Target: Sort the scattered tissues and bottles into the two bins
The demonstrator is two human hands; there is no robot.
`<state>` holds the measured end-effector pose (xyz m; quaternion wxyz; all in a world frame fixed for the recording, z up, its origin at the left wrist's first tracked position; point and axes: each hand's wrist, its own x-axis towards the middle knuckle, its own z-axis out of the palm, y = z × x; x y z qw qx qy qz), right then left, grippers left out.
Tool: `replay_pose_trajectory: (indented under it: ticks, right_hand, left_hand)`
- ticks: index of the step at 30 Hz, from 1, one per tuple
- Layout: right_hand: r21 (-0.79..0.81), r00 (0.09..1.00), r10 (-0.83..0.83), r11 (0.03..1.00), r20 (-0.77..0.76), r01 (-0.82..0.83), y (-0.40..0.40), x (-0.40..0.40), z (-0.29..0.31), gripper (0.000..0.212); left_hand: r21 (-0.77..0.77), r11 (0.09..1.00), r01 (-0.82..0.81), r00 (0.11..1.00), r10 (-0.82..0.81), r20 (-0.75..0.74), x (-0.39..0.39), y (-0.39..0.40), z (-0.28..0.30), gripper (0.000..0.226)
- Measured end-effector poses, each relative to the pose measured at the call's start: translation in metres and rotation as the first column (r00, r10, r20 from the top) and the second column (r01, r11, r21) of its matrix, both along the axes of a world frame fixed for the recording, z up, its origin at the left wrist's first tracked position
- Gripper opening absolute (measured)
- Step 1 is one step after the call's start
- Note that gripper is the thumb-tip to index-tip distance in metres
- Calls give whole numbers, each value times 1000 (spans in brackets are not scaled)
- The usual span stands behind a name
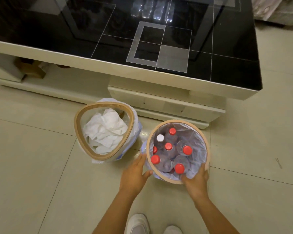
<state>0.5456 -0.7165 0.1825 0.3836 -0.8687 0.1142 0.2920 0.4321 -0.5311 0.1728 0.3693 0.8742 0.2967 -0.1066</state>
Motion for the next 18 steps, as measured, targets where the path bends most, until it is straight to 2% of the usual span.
replay_pose_trajectory:
  ticks: [2, 5, 7, 10, 15, 18]
  right_hand:
    - [21, 999, 53, 998, 7, -53, 10, 1, 2, 123]
    - [28, 993, 111, 993, -27, -110, 23, 7, 2, 105]
    - [32, 988, 146, 989, -46, -145, 30, 12, -1, 108]
    - [66, 977, 213, 975, -9, -211, 37, 20, 3, 114]
    - [78, 938, 331, 937, 106, -340, 34, 29, 12, 77]
    - [111, 918, 367, 917, 150, -384, 44, 29, 44, 70]
  left_hand:
    - [-11, 1000, 23, 999, -22, 36, 5, -3, 0, 75]
    - [-35, 999, -23, 997, 26, 68, 9, -1, -6, 83]
    - [-45, 997, -68, 994, 72, 80, 9, 4, -6, 84]
    - [-22, 998, -55, 995, 56, 83, 7, 11, -1, 81]
    - [-7, 999, -37, 990, 38, 135, 9, 18, 23, 80]
    - [25, 997, -73, 984, 68, 165, 18, 22, 50, 68]
